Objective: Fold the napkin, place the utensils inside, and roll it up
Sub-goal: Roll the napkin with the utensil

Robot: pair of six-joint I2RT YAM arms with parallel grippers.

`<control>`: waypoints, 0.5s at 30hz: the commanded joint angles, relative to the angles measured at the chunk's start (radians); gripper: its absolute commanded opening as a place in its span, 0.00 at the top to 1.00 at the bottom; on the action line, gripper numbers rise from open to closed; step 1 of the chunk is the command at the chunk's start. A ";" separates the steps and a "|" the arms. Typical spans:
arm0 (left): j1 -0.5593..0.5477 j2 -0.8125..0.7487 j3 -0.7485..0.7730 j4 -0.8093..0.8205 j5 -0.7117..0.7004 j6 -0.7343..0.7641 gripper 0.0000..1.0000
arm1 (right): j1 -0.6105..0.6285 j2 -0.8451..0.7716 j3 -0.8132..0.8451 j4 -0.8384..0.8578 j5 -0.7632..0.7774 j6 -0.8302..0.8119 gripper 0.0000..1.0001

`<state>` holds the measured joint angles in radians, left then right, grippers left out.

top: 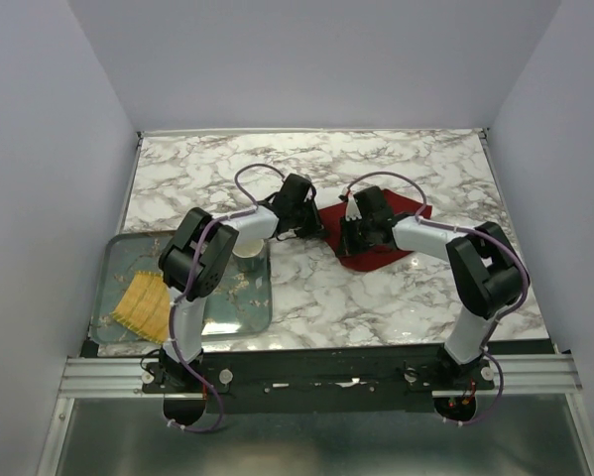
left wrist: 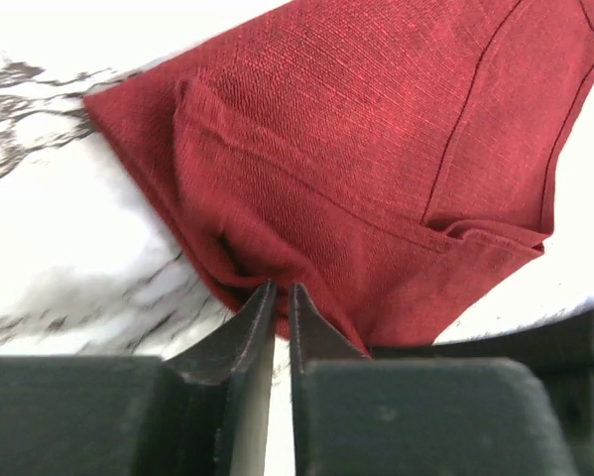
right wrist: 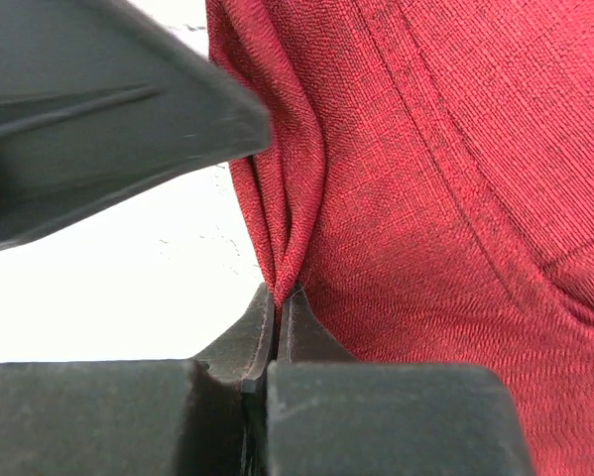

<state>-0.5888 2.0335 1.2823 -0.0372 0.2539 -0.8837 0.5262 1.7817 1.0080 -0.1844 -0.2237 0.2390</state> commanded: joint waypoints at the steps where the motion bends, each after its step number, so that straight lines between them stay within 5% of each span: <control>1: 0.006 -0.101 0.012 -0.096 -0.054 0.087 0.74 | -0.072 0.087 -0.071 0.034 -0.299 0.031 0.99; 7: 0.014 -0.202 -0.070 -0.090 -0.067 0.103 0.49 | -0.152 0.122 -0.106 0.094 -0.456 0.057 0.99; 12: 0.023 -0.207 -0.078 -0.138 -0.096 0.059 0.43 | -0.181 0.162 -0.120 0.137 -0.526 0.077 1.00; 15: 0.027 -0.180 -0.067 -0.142 -0.123 0.025 0.24 | -0.207 0.180 -0.144 0.177 -0.557 0.100 0.99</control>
<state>-0.5728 1.8362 1.2198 -0.1261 0.1963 -0.8188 0.3355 1.8843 0.9356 0.0185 -0.7223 0.3225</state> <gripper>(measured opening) 0.643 0.022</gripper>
